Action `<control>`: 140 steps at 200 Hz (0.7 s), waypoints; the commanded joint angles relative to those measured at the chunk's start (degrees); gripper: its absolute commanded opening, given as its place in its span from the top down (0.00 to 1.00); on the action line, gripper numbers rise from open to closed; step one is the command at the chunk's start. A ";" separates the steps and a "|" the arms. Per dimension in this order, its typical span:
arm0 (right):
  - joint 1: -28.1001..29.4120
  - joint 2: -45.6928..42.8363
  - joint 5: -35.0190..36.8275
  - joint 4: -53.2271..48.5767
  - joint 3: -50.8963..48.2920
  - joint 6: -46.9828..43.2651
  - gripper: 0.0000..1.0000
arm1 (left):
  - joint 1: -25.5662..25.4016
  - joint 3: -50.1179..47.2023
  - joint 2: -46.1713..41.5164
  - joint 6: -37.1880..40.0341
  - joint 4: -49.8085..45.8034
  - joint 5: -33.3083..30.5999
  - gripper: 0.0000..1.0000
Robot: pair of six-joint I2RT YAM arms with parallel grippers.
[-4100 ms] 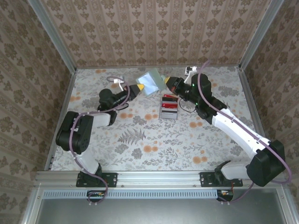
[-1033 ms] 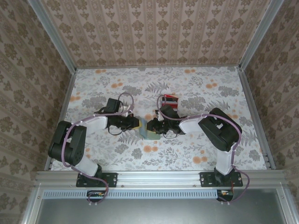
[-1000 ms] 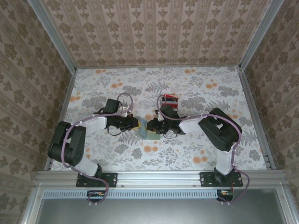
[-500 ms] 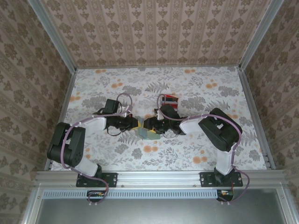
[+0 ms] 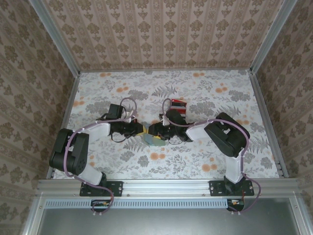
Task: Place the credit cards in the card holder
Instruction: Open the card holder at the center of the table.
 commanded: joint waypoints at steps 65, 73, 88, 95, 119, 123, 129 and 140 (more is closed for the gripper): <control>0.45 0.72 0.26 -1.75 -2.83 -0.13 0.56 | 2.14 -1.75 -2.06 0.72 0.17 0.40 1.00; 0.13 0.14 0.51 -2.27 -3.20 -0.44 0.56 | 2.82 -1.99 -2.29 1.22 -0.41 0.33 1.00; -0.26 -0.95 1.26 -4.25 -3.38 -1.90 0.56 | 4.05 -2.50 -2.85 1.90 -1.09 0.19 1.00; -0.30 -1.35 1.87 -5.61 -3.31 -2.68 0.56 | 4.50 -2.72 -3.07 2.00 -1.13 0.27 1.00; -0.48 -1.98 3.60 -8.28 -3.17 -3.85 0.58 | 5.01 -2.77 -3.98 2.50 -1.82 0.65 1.00; -0.61 -2.02 3.95 -8.81 -3.17 -4.00 0.59 | 5.01 -2.70 -4.19 2.66 -2.16 0.53 1.00; -0.58 -2.04 4.61 -9.52 -3.17 -4.21 0.60 | 5.01 -2.65 -4.55 2.94 -2.60 0.41 1.00; -0.57 -1.91 5.24 -10.11 -3.17 -4.54 0.64 | 5.09 -2.57 -5.12 3.31 -3.20 0.03 1.00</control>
